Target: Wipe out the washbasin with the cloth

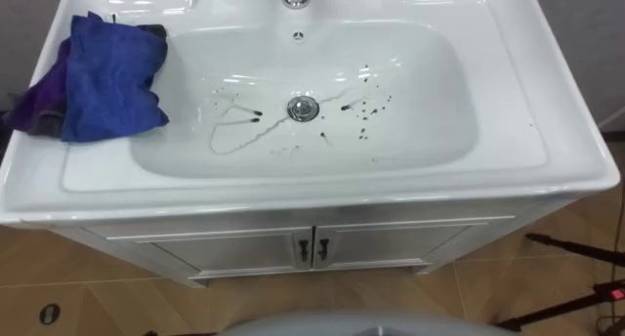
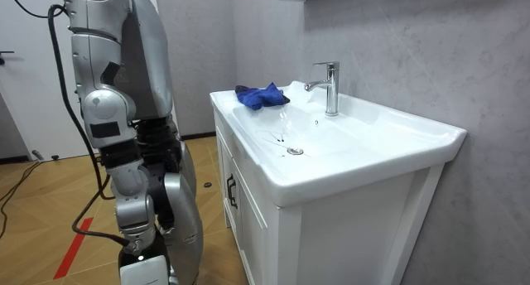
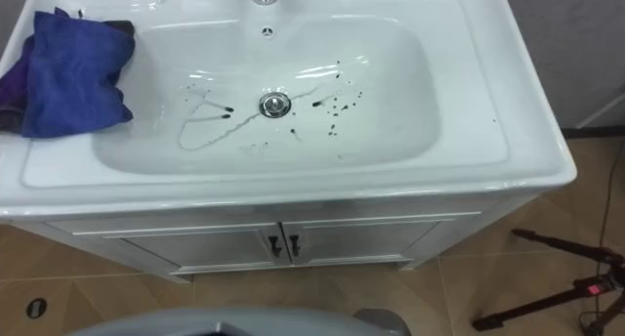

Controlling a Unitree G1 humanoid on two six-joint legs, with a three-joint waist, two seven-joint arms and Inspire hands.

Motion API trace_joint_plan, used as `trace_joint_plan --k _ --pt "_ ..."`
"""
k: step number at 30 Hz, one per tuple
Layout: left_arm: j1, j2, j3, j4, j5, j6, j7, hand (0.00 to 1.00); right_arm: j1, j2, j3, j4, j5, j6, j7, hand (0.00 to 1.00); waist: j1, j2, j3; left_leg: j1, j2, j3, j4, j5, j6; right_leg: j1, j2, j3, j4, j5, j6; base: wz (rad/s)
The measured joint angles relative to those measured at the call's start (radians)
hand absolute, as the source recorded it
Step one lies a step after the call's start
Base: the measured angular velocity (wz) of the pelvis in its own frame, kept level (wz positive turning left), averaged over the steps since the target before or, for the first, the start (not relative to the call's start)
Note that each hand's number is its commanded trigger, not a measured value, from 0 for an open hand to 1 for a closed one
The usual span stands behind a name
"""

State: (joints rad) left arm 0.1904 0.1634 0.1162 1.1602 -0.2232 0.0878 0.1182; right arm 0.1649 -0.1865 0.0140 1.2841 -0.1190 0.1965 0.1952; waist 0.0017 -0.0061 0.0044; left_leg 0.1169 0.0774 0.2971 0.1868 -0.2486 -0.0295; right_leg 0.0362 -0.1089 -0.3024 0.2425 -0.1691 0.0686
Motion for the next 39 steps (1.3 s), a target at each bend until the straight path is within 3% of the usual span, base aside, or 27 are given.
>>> trace_joint_plan --k 10,17,29,39 --pt "-0.002 0.0 0.0 -0.003 0.0 -0.009 0.001 0.0 0.014 0.0 -0.001 -0.013 0.0 -0.012 0.007 0.0 0.001 -0.002 -0.0001 0.001 0.0 0.001 0.001 0.0 0.0 -0.002 -0.001 0.0 0.004 0.0 0.0 0.0" --pt "-0.002 0.0 0.028 -0.005 -0.006 -0.018 0.001 0.0 0.007 -0.001 -0.052 -0.035 0.001 -0.032 -0.01 0.0 0.003 -0.01 0.0004 0.009 -0.001 0.003 0.001 0.0 0.0 -0.002 -0.003 0.0 0.013 0.0 0.0 0.0" --pt "0.049 -0.036 0.081 0.0 -0.17 -0.024 0.022 0.0 -0.017 -0.001 -0.075 0.004 0.048 -0.029 -0.026 0.0 0.01 -0.011 0.0001 0.029 -0.002 0.0 -0.005 0.0 0.0 0.018 -0.002 -0.001 0.004 -0.004 -0.001 0.0" --pt "0.073 -0.033 0.206 0.003 -0.221 -0.025 0.074 0.0 -0.001 -0.007 -0.079 0.006 0.057 -0.031 -0.042 0.0 0.056 -0.001 -0.0002 0.035 -0.001 -0.028 0.0 0.0 0.0 0.053 -0.002 -0.026 -0.006 -0.004 -0.001 0.07"
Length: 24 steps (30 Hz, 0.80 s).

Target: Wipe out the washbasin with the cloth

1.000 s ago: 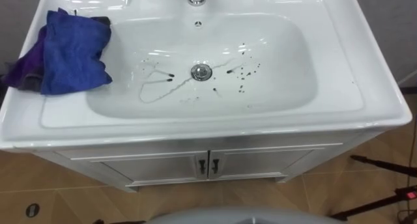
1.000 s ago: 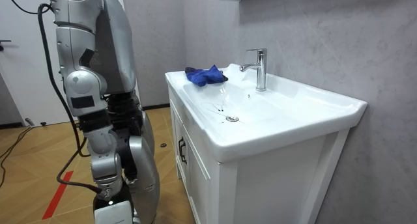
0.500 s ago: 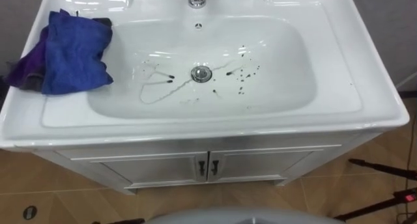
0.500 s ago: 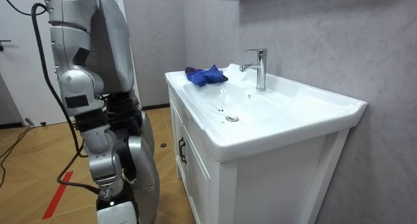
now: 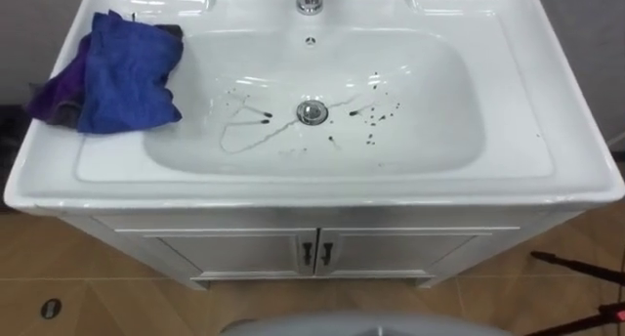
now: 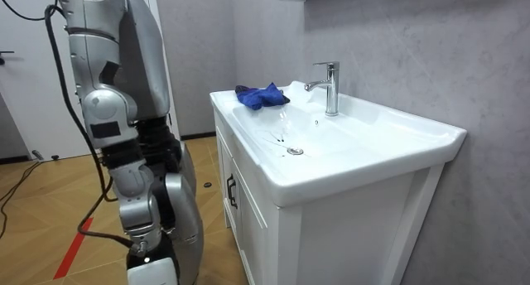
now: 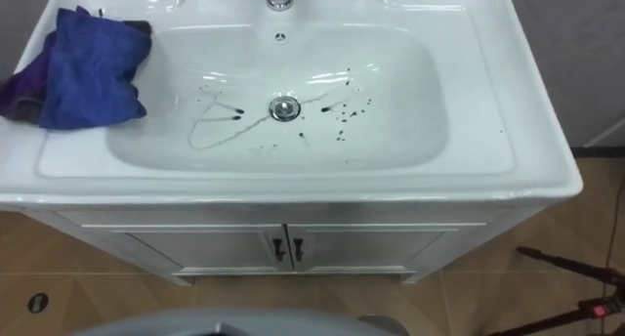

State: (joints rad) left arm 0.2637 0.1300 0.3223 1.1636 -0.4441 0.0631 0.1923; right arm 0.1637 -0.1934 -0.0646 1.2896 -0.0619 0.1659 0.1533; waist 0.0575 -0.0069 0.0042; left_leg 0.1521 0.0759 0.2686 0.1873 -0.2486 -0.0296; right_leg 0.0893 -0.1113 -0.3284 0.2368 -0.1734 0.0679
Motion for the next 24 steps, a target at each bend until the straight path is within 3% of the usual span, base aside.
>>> trace_joint_plan --k 5,7,9,13,18,20,24 --pt "0.021 0.003 0.11 -0.016 -0.054 0.0 0.061 0.0 0.001 -0.006 -0.002 -0.001 0.0 0.001 -0.004 0.0 0.019 0.007 -0.0018 -0.003 -0.002 -0.03 0.004 0.0 0.0 0.017 -0.006 -0.03 0.002 -0.009 0.001 0.19" --pt "0.021 0.01 0.147 -0.026 -0.067 -0.001 0.1 0.0 0.001 -0.011 -0.001 -0.001 0.0 0.003 -0.013 0.0 0.039 0.019 -0.0049 -0.005 -0.002 -0.035 0.011 0.0 -0.001 0.015 -0.006 -0.032 0.002 -0.011 -0.001 0.07" --pt "0.022 0.021 0.152 -0.027 -0.078 -0.014 0.162 0.0 0.004 -0.032 -0.001 -0.001 0.005 0.0 -0.026 0.0 0.058 0.031 -0.0017 -0.01 -0.003 -0.042 0.019 0.0 -0.001 0.016 -0.008 -0.038 0.001 -0.011 -0.001 0.1" --pt "0.031 0.032 0.209 -0.086 -0.077 -0.029 0.274 0.0 0.004 -0.058 -0.043 -0.009 0.016 -0.022 -0.06 0.0 0.058 0.051 -0.0024 -0.033 -0.01 -0.08 0.027 0.001 0.0 0.014 -0.016 -0.065 0.005 -0.02 0.0 0.24" --pt "0.042 0.075 0.306 -0.267 -0.076 -0.108 0.447 0.0 -0.004 -0.071 -0.078 -0.047 0.02 -0.063 -0.068 0.0 0.084 0.056 -0.0069 -0.037 -0.014 -0.092 0.017 0.013 -0.002 0.005 -0.019 -0.079 0.007 -0.026 -0.001 0.08" --pt "0.05 0.08 0.311 -0.336 -0.076 -0.135 0.504 0.0 -0.006 -0.071 -0.078 -0.051 0.02 -0.08 -0.07 0.0 0.086 0.056 -0.0083 -0.04 -0.017 -0.1 0.017 0.013 -0.002 0.003 -0.021 -0.085 0.008 -0.027 0.0 0.1" --pt "0.061 0.082 0.309 -0.453 -0.075 -0.171 0.592 0.0 -0.006 -0.071 -0.077 -0.064 0.034 -0.098 -0.069 0.0 0.093 0.066 -0.02 -0.04 -0.021 -0.11 0.014 0.013 -0.001 -0.004 -0.026 -0.084 0.022 -0.031 0.005 0.02"
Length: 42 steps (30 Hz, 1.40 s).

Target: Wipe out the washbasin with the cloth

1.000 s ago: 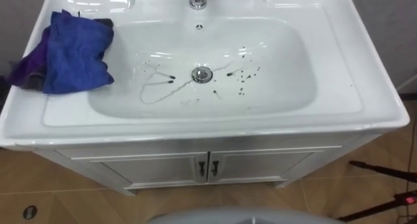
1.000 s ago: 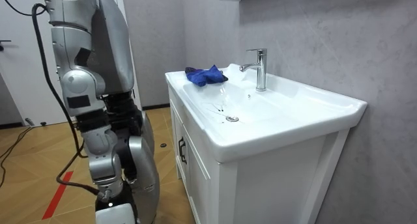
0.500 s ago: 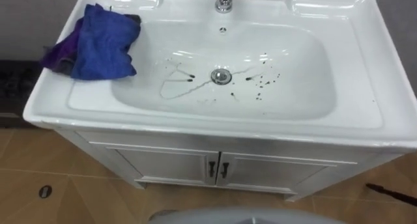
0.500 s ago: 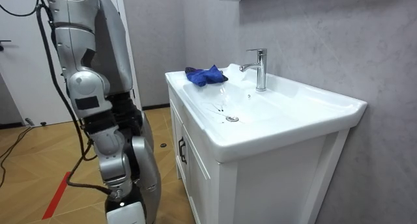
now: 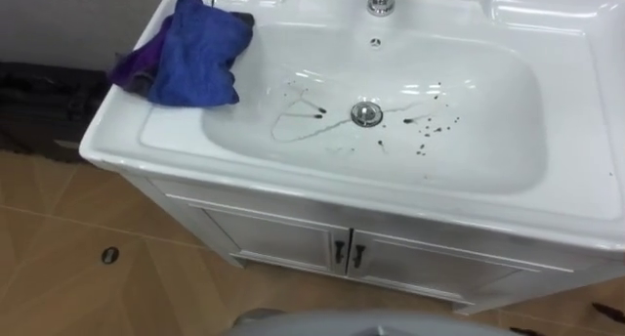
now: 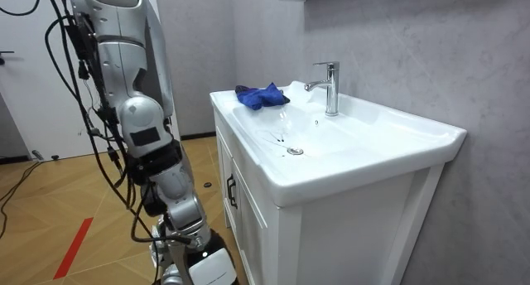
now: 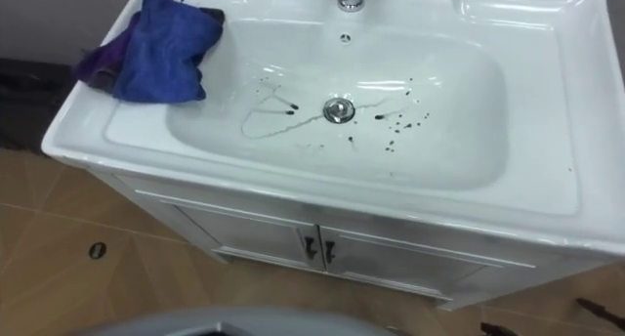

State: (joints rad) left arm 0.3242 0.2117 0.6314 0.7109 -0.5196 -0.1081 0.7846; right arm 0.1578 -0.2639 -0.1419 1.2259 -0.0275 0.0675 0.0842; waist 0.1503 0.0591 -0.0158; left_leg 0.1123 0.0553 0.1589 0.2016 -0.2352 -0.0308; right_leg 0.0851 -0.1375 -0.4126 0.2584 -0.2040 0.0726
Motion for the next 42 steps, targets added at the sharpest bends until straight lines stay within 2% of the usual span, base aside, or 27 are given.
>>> trace_joint_plan --k 1,4,6,7,9,11,12,16,20,24,27,29,32,39,41,42 --pt "-0.005 0.003 0.002 -0.034 0.002 -0.012 0.025 0.0 0.001 0.0 0.0 0.001 -0.006 -0.007 0.0 0.0 0.001 -0.006 0.0014 0.004 -0.001 0.0 -0.001 0.0 0.0 0.0 -0.001 0.002 0.002 -0.003 0.0 -0.07" --pt "-0.024 0.012 0.019 -0.111 0.025 -0.044 0.09 0.0 0.003 0.0 -0.001 0.002 -0.021 -0.015 -0.016 0.0 0.007 0.0 -0.0013 0.004 -0.001 0.0 0.001 0.0 0.0 -0.001 -0.002 0.003 0.005 -0.004 0.0 -0.03" --pt "-0.036 0.033 0.025 -0.195 0.029 -0.061 0.136 0.0 0.01 0.0 -0.001 0.008 -0.015 -0.023 -0.027 0.0 0.008 -0.004 0.0015 0.002 -0.001 0.0 0.0 0.0 0.0 -0.002 0.0 0.007 -0.002 -0.005 -0.002 -0.02" --pt "-0.036 0.039 0.025 -0.217 0.029 -0.068 0.147 0.0 0.013 0.0 0.0 0.008 -0.013 -0.024 -0.029 0.0 0.008 0.001 -0.0011 0.003 -0.001 0.0 -0.001 0.0 0.0 -0.002 0.0 0.007 -0.003 -0.005 -0.002 -0.04" --pt "-0.038 0.056 0.027 -0.285 0.029 -0.085 0.177 0.0 0.022 0.001 0.0 0.011 -0.001 -0.025 -0.031 0.0 0.011 0.004 -0.0011 0.006 -0.001 0.0 -0.002 0.0 0.0 -0.002 0.0 0.009 -0.003 -0.006 -0.003 0.0" --pt "-0.039 0.076 0.031 -0.389 0.029 -0.101 0.207 0.0 0.041 0.001 0.002 0.011 0.023 -0.025 -0.037 0.0 0.013 0.008 -0.0001 0.006 -0.001 -0.001 -0.002 0.0 0.0 -0.002 0.0 0.01 0.002 -0.006 -0.003 0.0" --pt "-0.047 0.09 0.032 -0.404 0.04 -0.115 0.217 0.0 0.048 0.0 0.003 0.01 0.022 -0.025 -0.042 0.0 0.011 0.01 0.0022 0.006 -0.001 -0.001 -0.002 0.0 0.0 -0.005 0.0 0.013 0.008 -0.007 -0.004 -0.04" --pt "-0.07 0.099 0.034 -0.438 0.105 -0.142 0.234 0.0 0.061 0.0 0.023 0.011 0.023 -0.032 -0.038 0.0 0.009 0.023 0.0076 0.005 -0.001 0.002 -0.003 0.0 0.0 -0.02 0.0 0.027 0.024 -0.011 -0.008 -0.08" --pt "-0.078 0.1 0.034 -0.532 0.14 -0.176 0.26 0.0 0.058 0.001 0.042 0.01 0.022 -0.048 -0.014 0.0 -0.008 0.022 0.0103 0.002 0.0 0.005 -0.004 -0.001 -0.001 -0.033 0.0 0.038 0.032 -0.02 -0.011 -0.05" --pt "-0.078 0.104 0.034 -0.628 0.14 -0.183 0.262 0.0 0.065 0.001 0.042 0.017 0.022 -0.058 -0.008 0.0 -0.013 0.022 0.012 0.014 0.0 0.009 -0.005 -0.001 -0.001 -0.029 0.003 0.053 0.032 -0.02 -0.01 -0.11" --pt "-0.079 0.119 0.032 -0.642 0.147 -0.184 0.258 0.0 0.064 0.004 0.042 0.018 0.022 -0.058 -0.007 0.0 -0.035 0.023 0.0173 0.024 -0.001 0.004 -0.005 -0.001 -0.001 -0.019 0.003 0.059 0.032 -0.021 -0.009 -0.06" --pt "-0.08 0.119 0.024 -0.644 0.19 -0.183 0.252 0.0 0.064 0.006 0.042 0.019 0.021 -0.058 -0.007 0.0 -0.047 0.022 0.0183 0.026 -0.002 0.004 -0.006 -0.001 -0.001 -0.018 0.003 0.061 0.032 -0.022 -0.008 0.0" --pt "-0.08 0.119 -0.016 -0.669 0.277 -0.183 0.226 0.0 0.063 0.007 0.042 0.026 0.017 -0.058 -0.006 0.0 -0.065 0.019 0.0239 0.03 -0.004 0.001 -0.007 -0.001 -0.001 -0.015 0.002 0.064 0.025 -0.023 -0.007 0.0" --pt "-0.096 0.12 -0.102 -0.706 0.401 -0.181 0.137 0.0 0.06 0.007 0.045 0.028 0.014 -0.052 0.012 0.0 -0.095 0.02 0.0237 0.031 -0.006 0.007 -0.012 -0.001 -0.001 -0.028 0.005 0.089 0.031 -0.023 -0.007 -0.05" --pt "-0.105 0.12 -0.142 -0.734 0.416 -0.178 0.122 0.0 0.049 0.007 0.047 0.054 0.039 -0.051 0.027 0.0 -0.115 0.009 0.0216 0.022 -0.005 0.006 -0.013 -0.001 -0.001 -0.036 0.006 0.091 0.033 -0.022 -0.007 0.0" --pt "-0.112 0.12 -0.165 -0.75 0.423 -0.172 0.11 0.0 0.043 0.007 0.053 0.061 0.058 -0.047 0.029 0.0 -0.12 0.006 0.0232 0.021 -0.005 0.007 -0.013 -0.001 -0.001 -0.04 0.009 0.104 0.033 -0.022 -0.008 -0.04"
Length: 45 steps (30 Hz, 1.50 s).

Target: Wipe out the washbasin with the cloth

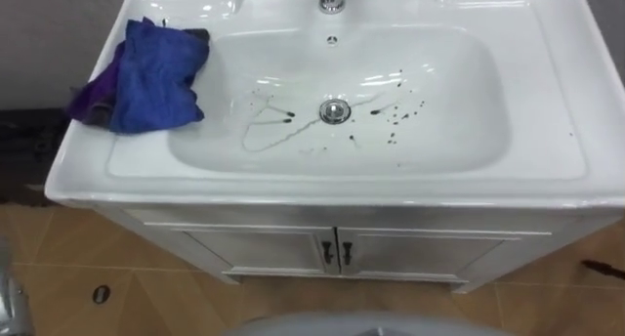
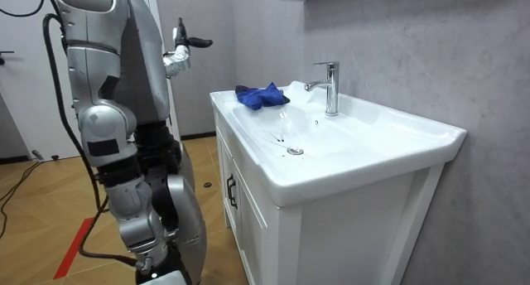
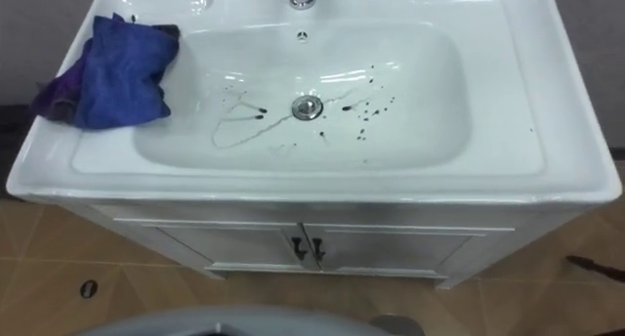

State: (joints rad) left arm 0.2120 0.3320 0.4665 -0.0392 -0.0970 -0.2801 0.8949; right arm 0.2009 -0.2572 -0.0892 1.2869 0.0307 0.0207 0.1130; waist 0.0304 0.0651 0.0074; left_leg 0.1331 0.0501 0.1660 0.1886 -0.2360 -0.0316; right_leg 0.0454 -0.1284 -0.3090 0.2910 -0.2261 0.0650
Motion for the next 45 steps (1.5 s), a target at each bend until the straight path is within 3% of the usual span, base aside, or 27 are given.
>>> trace_joint_plan --k 9,14,21,26,30,34,36,45 --pt "-0.026 -0.005 -0.108 -0.014 0.13 0.053 -0.117 0.0 -0.006 0.0 0.029 0.007 -0.001 0.005 0.016 0.0 -0.021 -0.023 -0.003 -0.003 0.007 0.02 -0.001 0.0 0.0 -0.006 0.017 0.034 -0.016 0.008 -0.006 -0.09" --pt "-0.025 -0.008 -0.202 -0.014 0.175 0.085 -0.169 0.0 -0.017 0.0 0.04 0.001 0.008 0.017 0.02 0.0 -0.028 -0.029 0.0008 0.003 0.011 0.022 0.0 0.0 0.0 0.006 0.024 0.047 -0.023 0.01 -0.008 -0.06" --pt "-0.024 -0.016 -0.323 -0.014 0.194 0.086 -0.214 0.0 -0.047 0.001 0.089 0.01 0.001 0.016 0.02 0.0 -0.058 -0.02 0.0048 0.018 0.012 0.048 -0.001 0.0 0.0 0.007 0.025 0.06 -0.022 0.01 -0.008 -0.06" --pt "-0.024 -0.038 -0.372 0.01 0.223 0.085 -0.238 0.0 -0.068 0.001 0.107 0.054 -0.003 0.02 0.019 0.0 -0.08 -0.028 0.0098 0.023 0.013 0.053 -0.001 0.0 0.0 0.004 0.025 0.065 -0.018 0.01 -0.008 -0.02" --pt "-0.024 -0.052 -0.397 0.046 0.224 0.086 -0.269 0.0 -0.077 0.006 0.108 0.075 -0.002 0.024 0.021 0.0 -0.084 -0.035 0.0101 0.025 0.013 0.055 -0.001 0.0 0.0 0.004 0.028 0.076 -0.018 0.01 -0.009 -0.04" --pt "-0.024 -0.056 -0.402 0.05 0.23 0.086 -0.289 0.0 -0.076 0.014 0.11 0.078 -0.001 0.025 0.026 0.0 -0.086 -0.039 0.0052 0.027 0.013 0.054 -0.001 0.0 0.0 0.005 0.032 0.092 -0.019 0.011 -0.009 -0.03" --pt "-0.024 -0.073 -0.403 0.051 0.245 0.089 -0.3 0.0 -0.076 0.023 0.11 0.077 -0.001 0.025 0.039 0.0 -0.085 -0.044 0.0036 0.028 0.013 0.054 -0.001 0.0 0.0 0.005 0.032 0.093 -0.019 0.012 -0.01 0.0" --pt "-0.024 -0.093 -0.428 0.096 0.256 0.105 -0.319 0.0 -0.08 0.036 0.114 0.071 0.005 0.035 0.042 0.0 -0.09 -0.05 0.0055 0.032 0.013 0.054 -0.001 0.0 0.0 0.005 0.033 0.097 -0.015 0.013 -0.011 0.0"
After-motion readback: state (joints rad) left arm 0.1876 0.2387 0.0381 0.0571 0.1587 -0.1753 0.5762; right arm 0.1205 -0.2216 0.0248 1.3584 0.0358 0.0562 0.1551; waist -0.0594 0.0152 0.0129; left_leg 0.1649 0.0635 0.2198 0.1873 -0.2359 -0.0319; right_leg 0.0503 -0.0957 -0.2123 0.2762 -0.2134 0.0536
